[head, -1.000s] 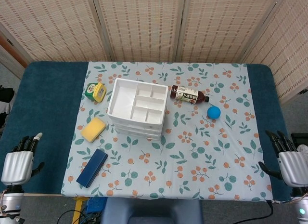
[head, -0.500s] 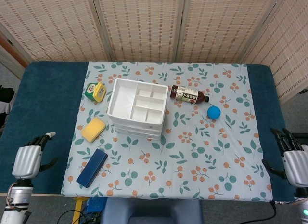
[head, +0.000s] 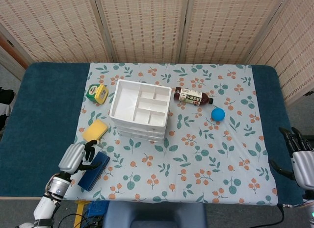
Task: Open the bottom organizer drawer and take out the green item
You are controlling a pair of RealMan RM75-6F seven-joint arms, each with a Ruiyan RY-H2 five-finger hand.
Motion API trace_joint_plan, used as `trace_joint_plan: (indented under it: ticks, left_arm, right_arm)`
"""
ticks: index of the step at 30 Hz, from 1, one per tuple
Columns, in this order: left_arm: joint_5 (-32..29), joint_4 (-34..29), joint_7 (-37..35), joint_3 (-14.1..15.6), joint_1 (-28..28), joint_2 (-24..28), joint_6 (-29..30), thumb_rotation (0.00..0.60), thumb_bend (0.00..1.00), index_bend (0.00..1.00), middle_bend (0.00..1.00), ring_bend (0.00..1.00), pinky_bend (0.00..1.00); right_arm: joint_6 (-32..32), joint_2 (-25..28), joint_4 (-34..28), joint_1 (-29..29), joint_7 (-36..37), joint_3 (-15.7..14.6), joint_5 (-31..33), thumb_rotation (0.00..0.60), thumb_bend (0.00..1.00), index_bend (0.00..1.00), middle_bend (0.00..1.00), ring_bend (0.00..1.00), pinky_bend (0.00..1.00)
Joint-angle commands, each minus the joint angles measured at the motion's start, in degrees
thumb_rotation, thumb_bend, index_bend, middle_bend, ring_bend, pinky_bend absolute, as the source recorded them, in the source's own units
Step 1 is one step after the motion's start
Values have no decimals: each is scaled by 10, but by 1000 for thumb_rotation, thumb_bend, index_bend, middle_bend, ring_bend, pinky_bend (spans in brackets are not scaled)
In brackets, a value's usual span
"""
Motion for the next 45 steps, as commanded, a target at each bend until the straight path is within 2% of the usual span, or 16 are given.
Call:
trace_joint_plan:
  ticks: [1,5,9,21,29,45]
  left_arm:
    - [3,21,-63,-8,-36,-39,-52,600,187,349,867,835,1000]
    - [-4,39,-88,-14,-56,-67,-80,600,193,296,923,919,1000]
    - [-40,43,-120,-31,-80,-101,-121,600,209,238,966,973,1000]
    - [-174,64,-179,-72,-96,-191,-174,600,247,147,979,1000,1000]
    - [-216,83,-211,-105,-93,-238,-160,600,249,143,979,1000,1000]
    - [-250,96,-241,-132,-85,-276,-163,600,250,145,978,1000,1000]
  right_arm:
    - [-2,1,-2,0,-2,0,1,600,234,21,109,72,150]
    - [0,3,-6,0,-5,0,1,600,234,21,109,72,150]
    - [3,4,-10,-2,-8,0,2,600,234,20,109,72,150]
    - [3,1,-6,-4,-4,0,6,600,234,20,109,72,150]
    - [0,-2,-2,-4,0,0,9,600,234,20,109,72,150]
    - [2,-2,4,-10,6,-2,14,600,234,18,109,73,150]
